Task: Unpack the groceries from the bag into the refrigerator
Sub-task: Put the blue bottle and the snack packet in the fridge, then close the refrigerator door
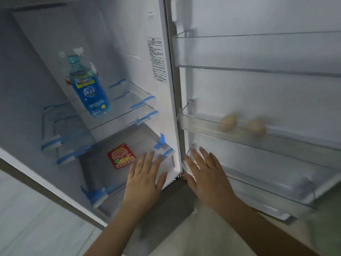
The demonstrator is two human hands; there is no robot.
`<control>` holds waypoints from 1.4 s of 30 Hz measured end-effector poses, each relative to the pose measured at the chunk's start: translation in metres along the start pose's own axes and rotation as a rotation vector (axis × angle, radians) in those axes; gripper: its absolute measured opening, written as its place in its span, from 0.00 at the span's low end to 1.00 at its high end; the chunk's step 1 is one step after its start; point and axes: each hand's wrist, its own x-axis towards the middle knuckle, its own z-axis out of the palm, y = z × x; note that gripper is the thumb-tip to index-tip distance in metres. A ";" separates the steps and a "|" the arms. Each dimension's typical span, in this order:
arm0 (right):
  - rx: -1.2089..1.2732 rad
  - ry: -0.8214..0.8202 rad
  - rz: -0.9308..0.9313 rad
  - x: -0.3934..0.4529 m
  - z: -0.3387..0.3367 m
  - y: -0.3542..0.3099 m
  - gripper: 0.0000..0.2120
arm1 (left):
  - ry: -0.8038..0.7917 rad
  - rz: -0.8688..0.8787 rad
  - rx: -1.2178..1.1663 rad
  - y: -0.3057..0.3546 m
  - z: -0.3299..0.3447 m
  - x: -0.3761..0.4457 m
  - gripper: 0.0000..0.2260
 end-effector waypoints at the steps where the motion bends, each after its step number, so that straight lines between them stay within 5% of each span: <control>1: 0.001 0.004 0.020 -0.012 0.001 0.011 0.26 | -0.011 0.014 -0.020 0.014 0.003 -0.003 0.25; 21: -0.148 -0.043 0.487 -0.171 0.041 0.152 0.33 | -0.300 0.506 -0.046 0.215 0.086 0.013 0.31; 36: -0.147 -0.094 0.646 -0.198 0.064 0.118 0.48 | -0.399 0.636 -0.142 0.182 0.099 -0.006 0.35; 42: -0.191 -0.053 0.672 -0.211 0.071 0.064 0.48 | -0.309 0.675 -0.147 0.155 0.105 -0.037 0.39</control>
